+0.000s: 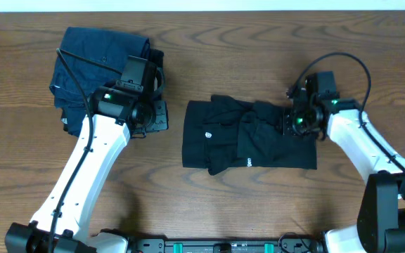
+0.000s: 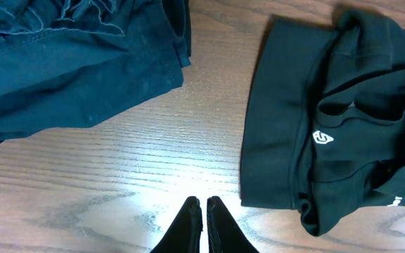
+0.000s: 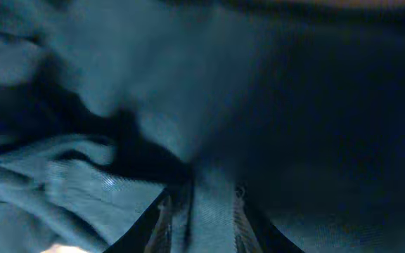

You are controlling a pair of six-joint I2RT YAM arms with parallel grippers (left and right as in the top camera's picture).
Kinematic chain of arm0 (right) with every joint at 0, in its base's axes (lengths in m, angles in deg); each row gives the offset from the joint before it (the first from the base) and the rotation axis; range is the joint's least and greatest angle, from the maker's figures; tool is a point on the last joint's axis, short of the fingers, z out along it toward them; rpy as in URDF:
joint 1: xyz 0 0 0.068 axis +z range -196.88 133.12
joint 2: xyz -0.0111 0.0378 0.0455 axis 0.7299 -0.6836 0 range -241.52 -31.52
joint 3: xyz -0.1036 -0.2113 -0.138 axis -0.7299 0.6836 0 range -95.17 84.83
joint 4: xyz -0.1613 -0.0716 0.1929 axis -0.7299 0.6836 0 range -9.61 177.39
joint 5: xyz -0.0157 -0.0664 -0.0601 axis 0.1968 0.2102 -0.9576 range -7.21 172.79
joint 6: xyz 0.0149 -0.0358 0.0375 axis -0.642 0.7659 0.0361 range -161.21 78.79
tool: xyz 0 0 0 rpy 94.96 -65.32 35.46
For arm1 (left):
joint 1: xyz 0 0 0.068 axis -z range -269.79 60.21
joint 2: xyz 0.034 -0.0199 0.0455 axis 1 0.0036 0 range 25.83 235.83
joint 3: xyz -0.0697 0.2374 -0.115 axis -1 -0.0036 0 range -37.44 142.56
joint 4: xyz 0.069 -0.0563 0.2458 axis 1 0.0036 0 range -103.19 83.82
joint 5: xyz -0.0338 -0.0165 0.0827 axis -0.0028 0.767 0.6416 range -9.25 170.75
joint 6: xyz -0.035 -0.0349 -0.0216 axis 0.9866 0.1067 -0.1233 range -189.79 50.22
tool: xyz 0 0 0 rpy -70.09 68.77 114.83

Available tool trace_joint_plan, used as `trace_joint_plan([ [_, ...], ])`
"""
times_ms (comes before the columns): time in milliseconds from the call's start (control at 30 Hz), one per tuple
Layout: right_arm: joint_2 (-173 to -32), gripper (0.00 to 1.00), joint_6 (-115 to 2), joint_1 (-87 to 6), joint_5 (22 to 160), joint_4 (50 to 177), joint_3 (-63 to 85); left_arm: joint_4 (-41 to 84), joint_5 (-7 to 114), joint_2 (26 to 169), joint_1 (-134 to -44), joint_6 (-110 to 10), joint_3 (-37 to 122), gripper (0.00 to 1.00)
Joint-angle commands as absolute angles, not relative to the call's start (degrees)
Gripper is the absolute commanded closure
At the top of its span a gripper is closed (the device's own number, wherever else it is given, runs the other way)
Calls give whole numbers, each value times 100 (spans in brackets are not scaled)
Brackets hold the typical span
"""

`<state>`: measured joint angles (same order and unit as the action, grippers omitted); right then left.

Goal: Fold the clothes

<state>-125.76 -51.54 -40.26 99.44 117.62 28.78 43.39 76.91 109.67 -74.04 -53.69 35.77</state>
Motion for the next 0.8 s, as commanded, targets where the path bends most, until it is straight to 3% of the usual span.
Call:
trace_joint_plan([
  [0,-12582,75,-5403,-3845,10001,11679,3074,4354,7781,11008,-7435,-5404,3505,93],
  [200,-12582,75,-5342,-3484,11633,11677,3085,4333,7779,11008,-7435,-5404,3505,92],
  [400,-12582,70,-5268,-3178,11592,11696,3101,4335,7781,11008,-7435,-5404,3505,92],
  [600,-12484,60,-3969,-3495,13572,12112,2738,4335,7783,11008,-7435,-5408,3503,93],
  [767,-12302,57,-3626,-4238,12556,13281,1988,4337,7781,11008,-7435,-5406,3500,93],
])
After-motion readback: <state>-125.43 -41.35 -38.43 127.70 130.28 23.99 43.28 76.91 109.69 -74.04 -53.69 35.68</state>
